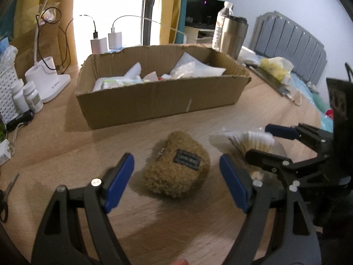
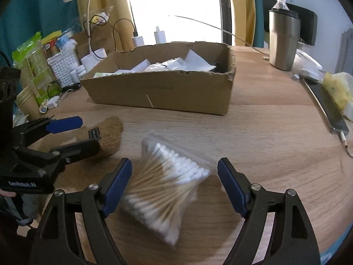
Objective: Organize soft objects
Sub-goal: 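Grasp the brown fuzzy pouch with the left tool while the right tool grasps the cotton swab bag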
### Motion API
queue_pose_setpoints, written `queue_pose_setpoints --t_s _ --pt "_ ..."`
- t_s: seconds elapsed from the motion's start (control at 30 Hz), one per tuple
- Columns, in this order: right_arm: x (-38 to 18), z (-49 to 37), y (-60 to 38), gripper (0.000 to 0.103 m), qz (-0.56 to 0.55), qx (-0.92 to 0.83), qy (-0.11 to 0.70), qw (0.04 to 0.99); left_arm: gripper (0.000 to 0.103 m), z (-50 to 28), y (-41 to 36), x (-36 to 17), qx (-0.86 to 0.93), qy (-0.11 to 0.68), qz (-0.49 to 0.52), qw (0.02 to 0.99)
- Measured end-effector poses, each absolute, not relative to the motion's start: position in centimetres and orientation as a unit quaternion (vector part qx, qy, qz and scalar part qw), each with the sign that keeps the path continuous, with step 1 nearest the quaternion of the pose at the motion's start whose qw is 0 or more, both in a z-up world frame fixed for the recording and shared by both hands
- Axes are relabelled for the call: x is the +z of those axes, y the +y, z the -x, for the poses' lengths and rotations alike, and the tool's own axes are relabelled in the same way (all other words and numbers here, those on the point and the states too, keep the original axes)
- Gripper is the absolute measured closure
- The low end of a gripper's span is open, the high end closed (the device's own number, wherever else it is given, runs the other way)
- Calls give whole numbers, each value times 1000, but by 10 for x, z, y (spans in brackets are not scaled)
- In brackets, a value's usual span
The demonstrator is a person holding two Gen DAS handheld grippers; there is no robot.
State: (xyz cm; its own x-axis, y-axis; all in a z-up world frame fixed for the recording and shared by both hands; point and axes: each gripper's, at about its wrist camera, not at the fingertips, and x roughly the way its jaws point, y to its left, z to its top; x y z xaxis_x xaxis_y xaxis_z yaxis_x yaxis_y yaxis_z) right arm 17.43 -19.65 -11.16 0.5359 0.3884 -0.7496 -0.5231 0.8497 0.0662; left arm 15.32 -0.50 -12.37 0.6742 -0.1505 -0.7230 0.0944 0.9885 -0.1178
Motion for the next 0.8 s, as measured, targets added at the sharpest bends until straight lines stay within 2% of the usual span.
queue_pose_setpoints --t_s 0.2,0.63,0.7,0.77,0.8 --pt "-117 -176 -185 20 114 254 394 876 22 -160 -7 -130 -67 407 28 910" --pt "-123 -171 -192 21 108 221 421 873 22 -173 -13 -137 -77 427 15 901" --pt "-122 -170 -192 33 105 227 417 874 23 -174 -12 -138 -76 432 13 898" --pt "-122 -170 -191 40 105 228 416 874 24 -174 -12 -139 -79 432 13 898" --pt "-121 -171 -191 48 104 234 416 873 34 -174 -13 -139 -82 432 12 898"
